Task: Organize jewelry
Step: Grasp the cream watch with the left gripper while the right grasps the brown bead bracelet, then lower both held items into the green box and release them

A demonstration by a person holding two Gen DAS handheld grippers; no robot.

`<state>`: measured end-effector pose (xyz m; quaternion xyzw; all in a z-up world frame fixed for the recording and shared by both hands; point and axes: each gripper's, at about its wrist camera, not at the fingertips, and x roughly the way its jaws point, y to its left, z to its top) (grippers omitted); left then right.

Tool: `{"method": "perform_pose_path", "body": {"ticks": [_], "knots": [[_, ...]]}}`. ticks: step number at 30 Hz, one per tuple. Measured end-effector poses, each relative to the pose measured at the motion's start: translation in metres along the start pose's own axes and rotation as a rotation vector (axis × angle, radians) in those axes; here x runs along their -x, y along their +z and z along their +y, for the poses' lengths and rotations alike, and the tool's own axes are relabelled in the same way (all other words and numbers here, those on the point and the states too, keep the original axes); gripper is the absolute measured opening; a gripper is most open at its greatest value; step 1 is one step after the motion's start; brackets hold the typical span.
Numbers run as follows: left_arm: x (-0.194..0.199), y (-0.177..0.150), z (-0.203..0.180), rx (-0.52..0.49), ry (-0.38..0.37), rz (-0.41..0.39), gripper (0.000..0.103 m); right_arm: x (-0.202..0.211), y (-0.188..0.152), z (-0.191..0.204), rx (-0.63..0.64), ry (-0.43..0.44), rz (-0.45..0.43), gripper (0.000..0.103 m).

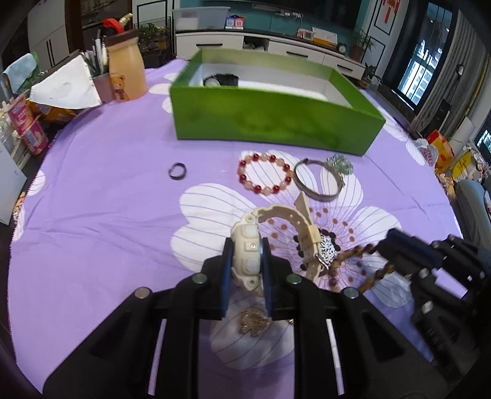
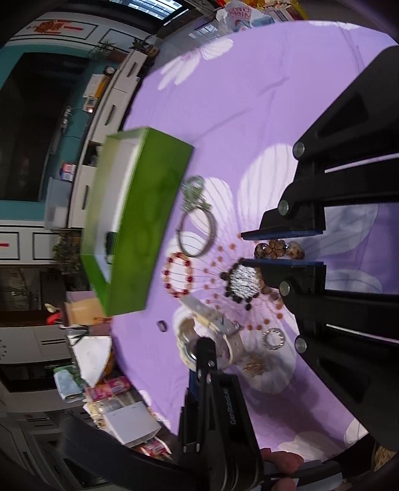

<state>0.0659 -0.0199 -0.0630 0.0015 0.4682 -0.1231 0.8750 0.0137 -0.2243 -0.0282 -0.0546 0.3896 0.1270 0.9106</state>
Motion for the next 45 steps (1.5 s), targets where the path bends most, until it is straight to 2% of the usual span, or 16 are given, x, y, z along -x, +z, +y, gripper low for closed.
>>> {"method": "perform_pose_path", "body": {"ticks": [12,18,26,30,36,40,45], "knots": [[0.03,0.022,0.018,0.022,0.008,-0.075,0.017,0.043,0.041,-0.023,0.0,-0.047,-0.141,0.011],[0.035,0.039,0.017,0.008,0.005,-0.095,0.017,0.047,0.07,-0.048,-0.052,-0.022,-0.18,0.011],[0.035,0.083,0.011,-0.021,0.004,-0.137,0.017,0.041,0.11,-0.07,-0.082,0.022,-0.22,0.011],[0.028,0.112,0.009,-0.026,-0.001,-0.146,0.017,0.03,0.133,-0.074,-0.075,0.033,-0.227,0.011],[-0.001,0.153,0.013,0.005,0.009,-0.119,0.017,0.002,0.167,-0.07,-0.061,0.063,-0.219,0.011],[-0.032,0.17,0.018,0.032,0.023,-0.079,0.017,-0.029,0.18,-0.066,-0.062,0.09,-0.188,0.011],[-0.069,0.177,0.023,0.046,0.038,-0.021,0.017,-0.076,0.186,-0.06,-0.075,0.13,-0.103,0.011]]}}
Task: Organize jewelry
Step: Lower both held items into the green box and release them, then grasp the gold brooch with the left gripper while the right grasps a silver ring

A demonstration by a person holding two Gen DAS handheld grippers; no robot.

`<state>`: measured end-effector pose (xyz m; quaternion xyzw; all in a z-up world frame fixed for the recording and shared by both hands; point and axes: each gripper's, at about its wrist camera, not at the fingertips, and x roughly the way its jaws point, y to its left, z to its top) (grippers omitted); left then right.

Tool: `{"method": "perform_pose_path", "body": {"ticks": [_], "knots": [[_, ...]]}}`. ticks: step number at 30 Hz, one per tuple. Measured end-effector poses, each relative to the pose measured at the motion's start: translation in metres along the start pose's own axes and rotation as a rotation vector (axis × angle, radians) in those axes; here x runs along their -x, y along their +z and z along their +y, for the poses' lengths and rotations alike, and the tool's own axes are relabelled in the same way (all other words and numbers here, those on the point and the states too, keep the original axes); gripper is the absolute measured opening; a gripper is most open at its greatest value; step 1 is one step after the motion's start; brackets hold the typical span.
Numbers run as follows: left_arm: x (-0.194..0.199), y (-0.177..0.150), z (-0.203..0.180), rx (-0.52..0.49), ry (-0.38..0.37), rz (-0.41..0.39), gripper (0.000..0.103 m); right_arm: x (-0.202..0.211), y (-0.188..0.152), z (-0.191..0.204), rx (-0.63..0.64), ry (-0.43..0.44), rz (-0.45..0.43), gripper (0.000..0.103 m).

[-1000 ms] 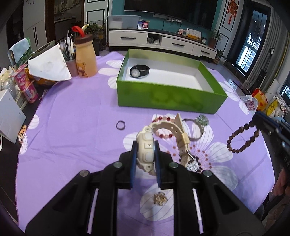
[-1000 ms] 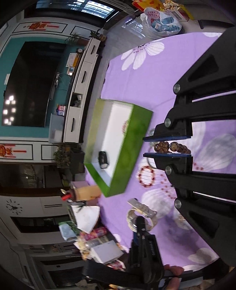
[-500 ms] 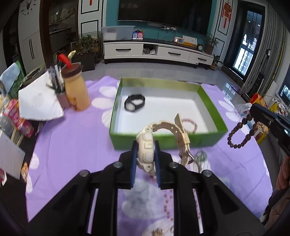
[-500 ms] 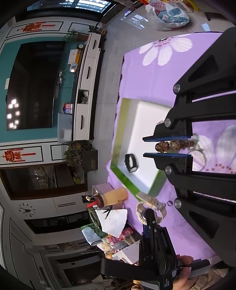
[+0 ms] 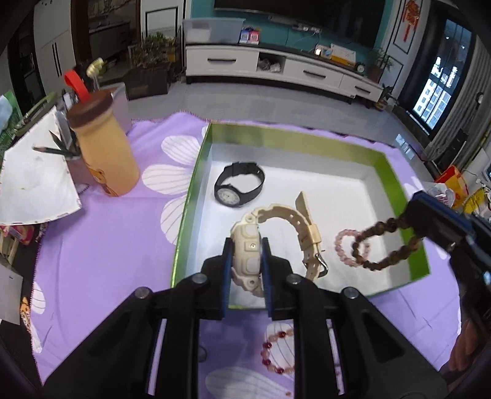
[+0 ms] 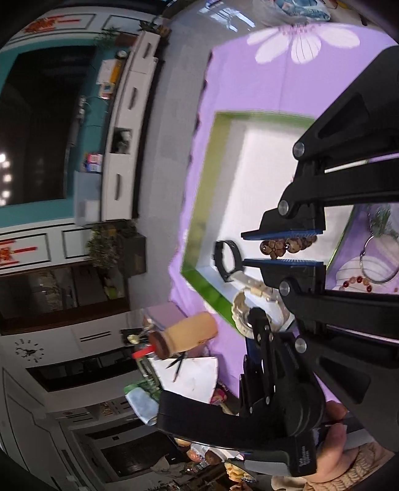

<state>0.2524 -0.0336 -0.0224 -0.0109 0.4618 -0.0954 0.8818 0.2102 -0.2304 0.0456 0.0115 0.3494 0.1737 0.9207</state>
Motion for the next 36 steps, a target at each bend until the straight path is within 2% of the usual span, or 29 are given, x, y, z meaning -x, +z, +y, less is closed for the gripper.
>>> {"method": "perform_pose_path", "body": {"ticks": [6,10,12,13,14,16,19,26,32,36], "knots": [[-0.029,-0.002,-0.001,-0.016,0.028,0.047,0.017,-0.046,-0.008,-0.003,-0.043,0.012,0.091,0.011],[-0.033,-0.001,-0.004,-0.033,0.054,0.039,0.018,-0.061,-0.011,-0.009,-0.07,-0.007,0.125,0.011],[-0.031,0.001,-0.007,-0.046,0.065,0.022,0.018,-0.066,-0.013,-0.013,-0.083,-0.029,0.145,0.022],[-0.027,0.002,-0.008,-0.052,0.069,0.01,0.021,-0.067,-0.013,-0.015,-0.09,-0.042,0.141,0.034],[-0.024,0.002,-0.008,-0.054,0.071,-0.001,0.035,-0.065,-0.014,-0.017,-0.096,-0.053,0.136,0.043],[-0.016,0.002,-0.007,-0.047,0.07,-0.023,0.052,-0.058,-0.015,-0.023,-0.116,-0.058,0.118,0.044],[-0.004,-0.001,-0.004,-0.04,0.067,-0.041,0.053,-0.043,-0.018,-0.033,-0.146,-0.058,0.093,0.044],[0.028,-0.023,0.004,-0.019,0.045,-0.057,0.068,0.016,-0.035,-0.041,-0.153,-0.061,0.037,0.044],[0.056,-0.053,0.006,-0.028,0.024,-0.06,0.073,0.054,-0.06,-0.037,-0.12,-0.075,0.039,0.046],[0.073,-0.079,0.004,-0.044,0.008,-0.063,0.074,0.073,-0.083,-0.027,-0.103,-0.054,0.06,0.046]]}}
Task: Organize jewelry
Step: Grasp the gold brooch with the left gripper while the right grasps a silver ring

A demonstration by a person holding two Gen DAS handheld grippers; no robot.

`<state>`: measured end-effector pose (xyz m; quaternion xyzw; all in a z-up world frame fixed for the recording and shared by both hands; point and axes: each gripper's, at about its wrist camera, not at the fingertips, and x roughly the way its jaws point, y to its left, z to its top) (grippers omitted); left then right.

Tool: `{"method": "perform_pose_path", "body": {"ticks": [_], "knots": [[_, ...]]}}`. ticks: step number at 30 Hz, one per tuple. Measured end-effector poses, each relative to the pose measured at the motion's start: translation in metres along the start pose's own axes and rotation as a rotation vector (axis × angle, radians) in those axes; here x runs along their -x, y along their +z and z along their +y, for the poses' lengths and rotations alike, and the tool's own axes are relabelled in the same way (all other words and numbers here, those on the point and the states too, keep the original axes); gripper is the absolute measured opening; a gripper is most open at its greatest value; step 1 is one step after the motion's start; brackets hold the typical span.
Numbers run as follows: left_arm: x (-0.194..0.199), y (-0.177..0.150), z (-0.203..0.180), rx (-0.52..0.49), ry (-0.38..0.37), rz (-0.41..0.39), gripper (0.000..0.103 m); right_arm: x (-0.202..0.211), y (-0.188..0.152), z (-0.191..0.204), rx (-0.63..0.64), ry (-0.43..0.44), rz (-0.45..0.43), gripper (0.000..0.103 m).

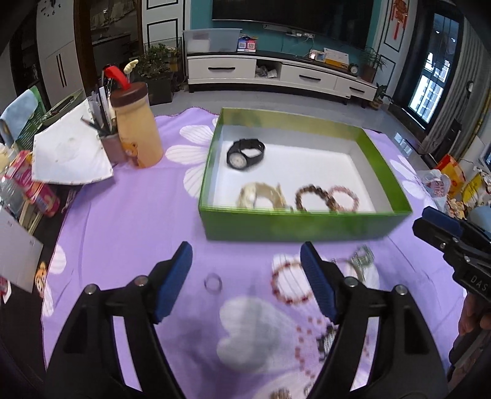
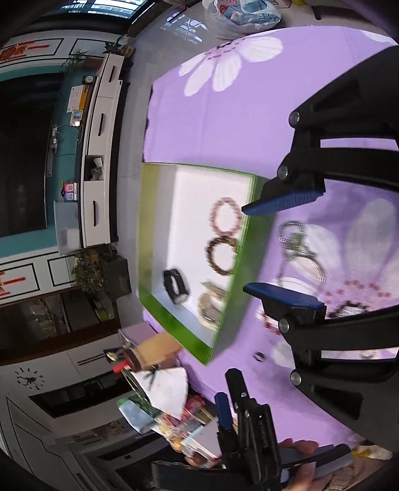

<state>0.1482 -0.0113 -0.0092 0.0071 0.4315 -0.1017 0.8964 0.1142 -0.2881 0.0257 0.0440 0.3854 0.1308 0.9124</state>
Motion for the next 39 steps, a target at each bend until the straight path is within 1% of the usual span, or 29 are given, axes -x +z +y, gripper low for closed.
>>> {"method": "perform_pose_path", "body": {"ticks": [8,12,16,24,28,31,33,34,35,36,38,39], "knots": [[0.023,-0.061,-0.004,-0.028,-0.036,0.038,0.074,0.02,-0.051,0.031,0.064,0.071,0.065,0.046],[0.029,-0.087,-0.005,-0.041,-0.029,0.056,0.074,0.022,-0.075,0.048,0.098,0.105,0.107,0.046],[0.032,-0.108,-0.003,-0.058,-0.041,0.069,0.074,0.02,-0.097,0.065,0.133,0.143,0.15,0.046],[0.036,-0.137,0.004,-0.053,-0.09,0.085,0.074,0.002,-0.13,0.096,0.209,0.199,0.223,0.046],[0.038,-0.146,0.011,-0.03,-0.1,0.082,0.074,-0.011,-0.135,0.108,0.248,0.203,0.232,0.046],[0.038,-0.151,0.015,-0.023,-0.095,0.089,0.074,-0.021,-0.137,0.119,0.3,0.183,0.217,0.046],[0.038,-0.152,0.016,-0.023,-0.094,0.092,0.074,-0.025,-0.137,0.124,0.331,0.159,0.194,0.043],[0.037,-0.153,0.016,-0.023,-0.095,0.092,0.074,-0.026,-0.138,0.126,0.343,0.148,0.185,0.035],[0.036,-0.153,0.016,-0.023,-0.098,0.093,0.074,-0.027,-0.138,0.129,0.361,0.124,0.175,0.026],[0.036,-0.153,0.015,-0.024,-0.102,0.094,0.074,-0.028,-0.137,0.129,0.365,0.122,0.17,0.021],[0.033,-0.152,0.011,-0.034,-0.111,0.095,0.074,-0.028,-0.136,0.128,0.356,0.124,0.17,0.021],[0.032,-0.151,0.008,-0.04,-0.113,0.095,0.074,-0.027,-0.136,0.125,0.352,0.111,0.168,0.021]]}}
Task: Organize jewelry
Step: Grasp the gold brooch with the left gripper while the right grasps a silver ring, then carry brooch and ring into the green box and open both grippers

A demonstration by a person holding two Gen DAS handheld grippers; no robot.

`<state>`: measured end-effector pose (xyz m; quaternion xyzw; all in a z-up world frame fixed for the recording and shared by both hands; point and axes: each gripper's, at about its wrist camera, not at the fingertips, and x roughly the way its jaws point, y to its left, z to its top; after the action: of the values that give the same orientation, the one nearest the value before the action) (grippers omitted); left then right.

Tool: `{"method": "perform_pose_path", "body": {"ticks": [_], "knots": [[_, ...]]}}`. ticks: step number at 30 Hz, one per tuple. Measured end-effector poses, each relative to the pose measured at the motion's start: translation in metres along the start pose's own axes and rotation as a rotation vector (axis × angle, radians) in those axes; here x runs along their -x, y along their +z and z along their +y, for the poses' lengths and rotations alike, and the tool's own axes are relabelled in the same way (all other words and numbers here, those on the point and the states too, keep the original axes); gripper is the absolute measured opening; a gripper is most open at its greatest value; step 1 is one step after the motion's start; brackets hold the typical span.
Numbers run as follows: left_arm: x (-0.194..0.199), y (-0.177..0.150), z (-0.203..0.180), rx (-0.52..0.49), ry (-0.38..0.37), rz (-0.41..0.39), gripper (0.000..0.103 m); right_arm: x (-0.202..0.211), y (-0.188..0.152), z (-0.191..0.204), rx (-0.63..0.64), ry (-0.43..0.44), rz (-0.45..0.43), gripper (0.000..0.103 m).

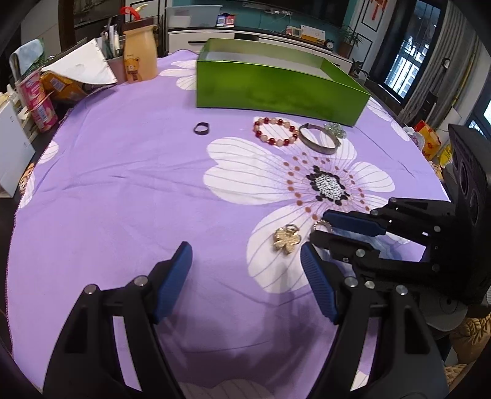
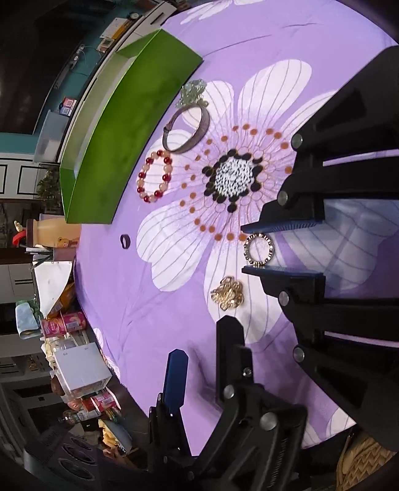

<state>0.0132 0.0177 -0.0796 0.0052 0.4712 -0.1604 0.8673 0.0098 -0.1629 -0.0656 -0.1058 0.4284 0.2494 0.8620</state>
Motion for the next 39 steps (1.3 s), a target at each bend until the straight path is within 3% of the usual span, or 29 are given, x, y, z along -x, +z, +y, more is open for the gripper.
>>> {"method": "perform_pose_path", "body": {"ticks": [6,11,14,15,16,17,24,39], "knots": [[-0.01,0.002,-0.02,-0.054,-0.034,0.005,0.074,0.023,-0.013,-0.032,-0.148,0.004,-0.045,0.021],[-0.021,0.002,-0.028,-0.072,-0.036,0.009,0.045,0.041,-0.022,-0.046,-0.209,-0.003,-0.081,0.021],[-0.021,0.001,-0.031,-0.096,-0.014,-0.011,0.038,0.047,-0.025,-0.05,-0.229,-0.001,-0.097,0.021],[-0.021,0.001,-0.032,-0.102,-0.013,-0.014,0.034,0.048,-0.026,-0.051,-0.234,0.0,-0.102,0.021],[-0.021,0.0,-0.034,-0.112,-0.008,-0.019,0.023,0.049,-0.026,-0.052,-0.24,0.002,-0.108,0.021],[-0.021,0.0,-0.035,-0.122,-0.002,-0.023,0.02,0.05,-0.026,-0.052,-0.244,0.003,-0.112,0.021],[-0.017,0.001,-0.031,-0.093,-0.01,-0.024,0.02,0.055,-0.028,-0.055,-0.262,0.012,-0.133,0.021],[0.02,0.033,-0.029,-0.064,-0.019,-0.122,0.02,0.079,-0.016,-0.07,-0.282,-0.017,-0.196,0.021]]}}
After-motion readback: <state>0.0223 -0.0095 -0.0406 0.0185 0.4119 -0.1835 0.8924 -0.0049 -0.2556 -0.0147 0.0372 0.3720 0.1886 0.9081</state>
